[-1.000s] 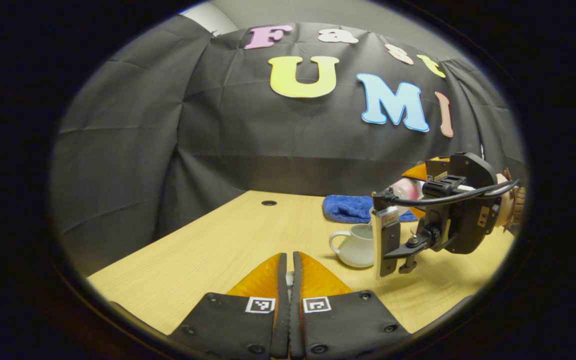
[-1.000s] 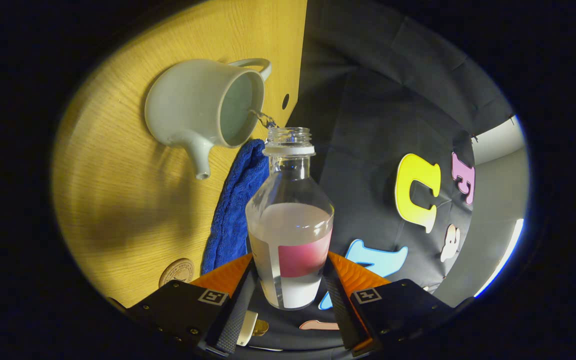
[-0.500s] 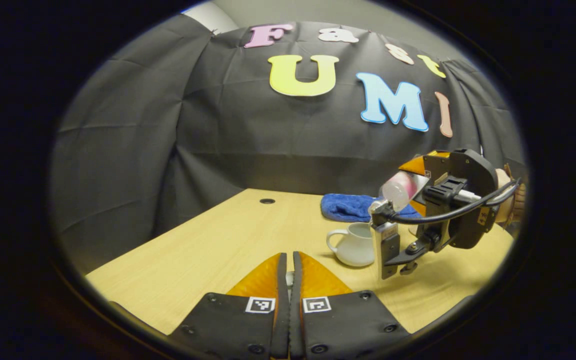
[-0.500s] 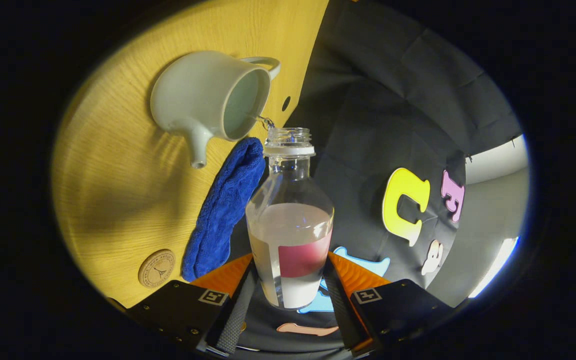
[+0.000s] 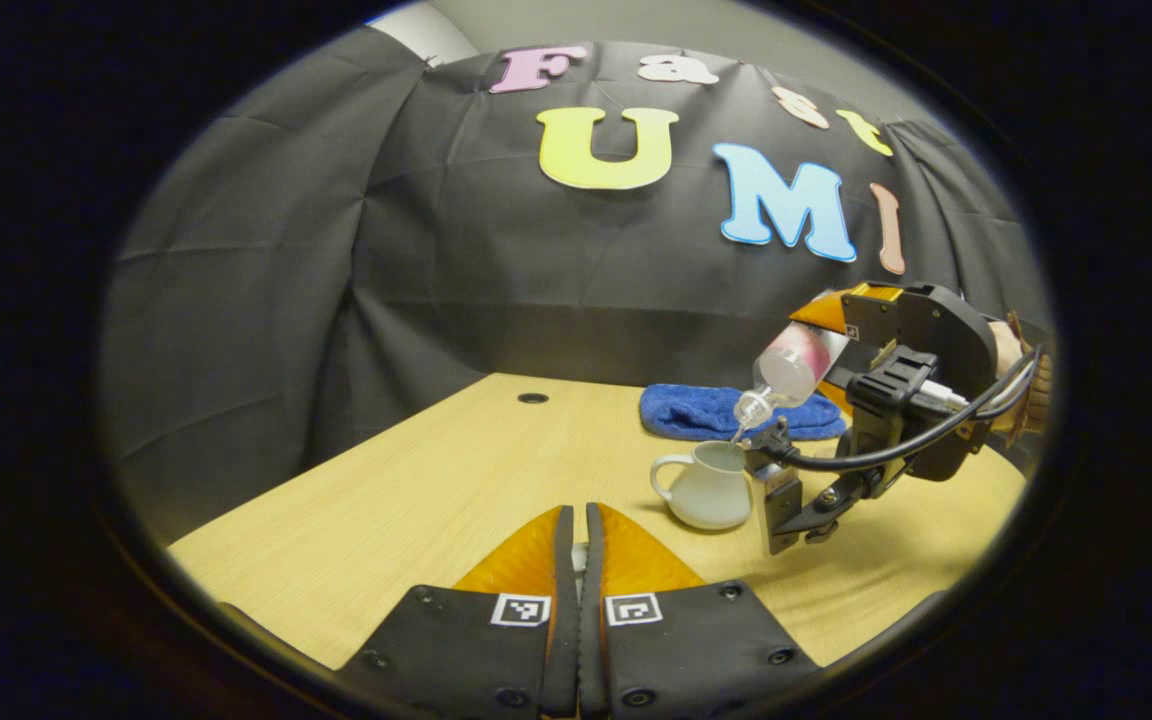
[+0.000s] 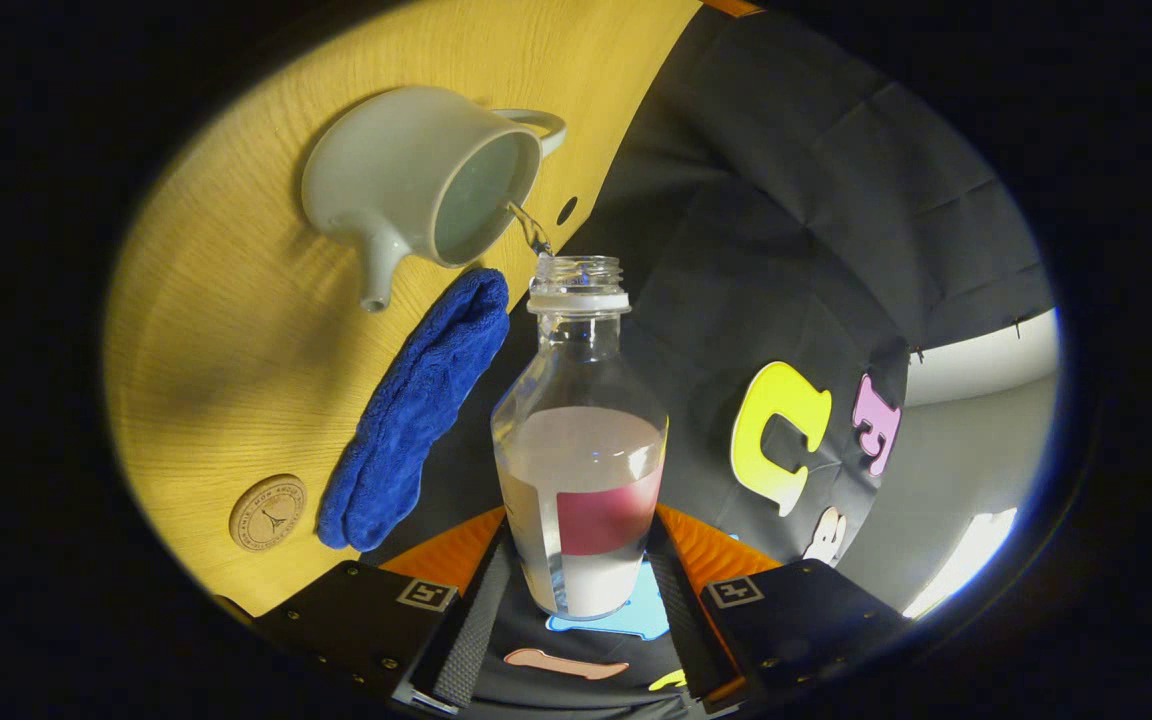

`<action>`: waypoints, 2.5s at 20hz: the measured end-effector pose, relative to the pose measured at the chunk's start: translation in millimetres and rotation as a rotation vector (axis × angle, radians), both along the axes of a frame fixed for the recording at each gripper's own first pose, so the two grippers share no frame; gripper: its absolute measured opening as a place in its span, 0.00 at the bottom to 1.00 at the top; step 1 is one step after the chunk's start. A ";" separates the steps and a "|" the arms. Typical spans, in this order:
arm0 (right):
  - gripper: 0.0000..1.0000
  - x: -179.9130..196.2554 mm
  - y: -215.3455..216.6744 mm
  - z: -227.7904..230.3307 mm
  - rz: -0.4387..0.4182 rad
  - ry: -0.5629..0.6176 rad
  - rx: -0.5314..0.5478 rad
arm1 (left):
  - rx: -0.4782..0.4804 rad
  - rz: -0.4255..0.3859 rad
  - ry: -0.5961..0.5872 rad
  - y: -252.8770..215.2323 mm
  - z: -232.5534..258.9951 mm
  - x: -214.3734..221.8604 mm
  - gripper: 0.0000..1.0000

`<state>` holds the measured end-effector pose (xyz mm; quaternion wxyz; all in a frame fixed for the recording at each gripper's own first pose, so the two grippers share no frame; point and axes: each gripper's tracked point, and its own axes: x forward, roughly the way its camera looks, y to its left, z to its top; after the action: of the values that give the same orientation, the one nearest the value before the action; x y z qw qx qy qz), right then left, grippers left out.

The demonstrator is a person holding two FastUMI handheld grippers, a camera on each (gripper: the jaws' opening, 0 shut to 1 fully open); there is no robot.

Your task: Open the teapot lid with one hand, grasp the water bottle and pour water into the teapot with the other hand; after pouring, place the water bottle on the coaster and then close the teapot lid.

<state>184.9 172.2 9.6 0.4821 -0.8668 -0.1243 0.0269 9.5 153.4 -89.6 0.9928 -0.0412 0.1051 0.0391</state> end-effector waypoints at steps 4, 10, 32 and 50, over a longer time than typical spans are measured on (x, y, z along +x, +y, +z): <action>0.76 -1.6 8.2 5.6 0.029 -0.038 -0.052 | -0.003 -0.003 0.001 -1.2 1.7 0.1 0.07; 0.72 -7.1 19.8 9.8 0.071 -0.087 -0.128 | -0.003 -0.006 0.003 -2.5 0.3 -0.1 0.06; 0.76 -4.1 -16.1 -53.3 -0.070 0.317 0.373 | 0.004 -0.003 0.008 -0.2 -1.1 -3.7 0.07; 0.77 4.8 -87.7 -71.9 -0.214 0.674 1.373 | 0.004 -0.008 0.003 -10.1 6.0 -3.5 0.06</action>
<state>189.7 84.5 -62.3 0.9236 -0.3256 0.1247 0.1593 6.0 143.3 -83.6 0.9929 -0.0387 0.1068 0.0355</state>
